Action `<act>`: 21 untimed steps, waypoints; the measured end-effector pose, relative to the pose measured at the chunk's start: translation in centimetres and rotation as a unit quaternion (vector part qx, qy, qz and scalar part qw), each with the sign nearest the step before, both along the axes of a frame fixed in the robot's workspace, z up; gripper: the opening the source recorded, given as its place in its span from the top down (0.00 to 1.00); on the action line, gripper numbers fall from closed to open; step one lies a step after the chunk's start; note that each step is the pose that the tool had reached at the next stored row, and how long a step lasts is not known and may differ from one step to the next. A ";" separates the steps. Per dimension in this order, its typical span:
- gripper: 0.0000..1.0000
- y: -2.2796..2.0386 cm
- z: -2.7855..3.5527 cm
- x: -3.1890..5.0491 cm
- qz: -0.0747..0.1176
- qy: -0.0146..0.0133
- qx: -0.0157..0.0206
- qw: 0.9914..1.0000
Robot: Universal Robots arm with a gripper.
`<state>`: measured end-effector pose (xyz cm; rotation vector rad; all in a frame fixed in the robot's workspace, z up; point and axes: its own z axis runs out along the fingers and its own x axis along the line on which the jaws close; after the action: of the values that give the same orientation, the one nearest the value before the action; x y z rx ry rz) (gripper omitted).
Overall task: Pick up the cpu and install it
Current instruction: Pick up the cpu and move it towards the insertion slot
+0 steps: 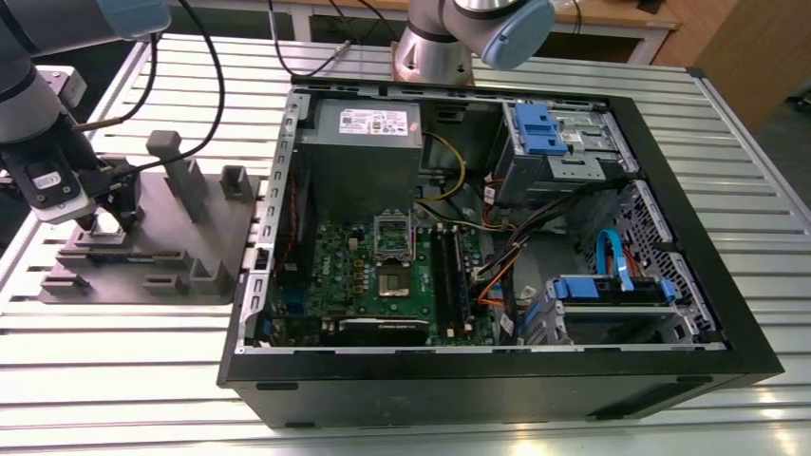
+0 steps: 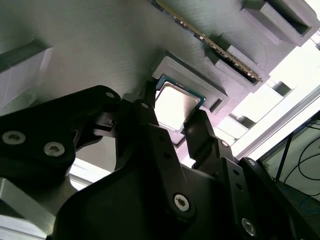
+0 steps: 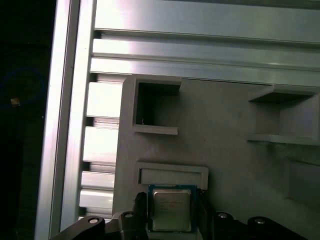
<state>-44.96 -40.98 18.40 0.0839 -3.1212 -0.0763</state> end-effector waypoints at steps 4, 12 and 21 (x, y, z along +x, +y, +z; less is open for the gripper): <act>0.53 0.00 0.00 0.00 0.000 0.000 0.000 1.000; 0.53 -0.01 0.25 -0.01 0.000 0.000 0.000 1.000; 0.53 0.00 1.71 0.00 0.000 0.000 0.000 1.000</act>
<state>-44.97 -40.99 20.10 0.0839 -3.1211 -0.0763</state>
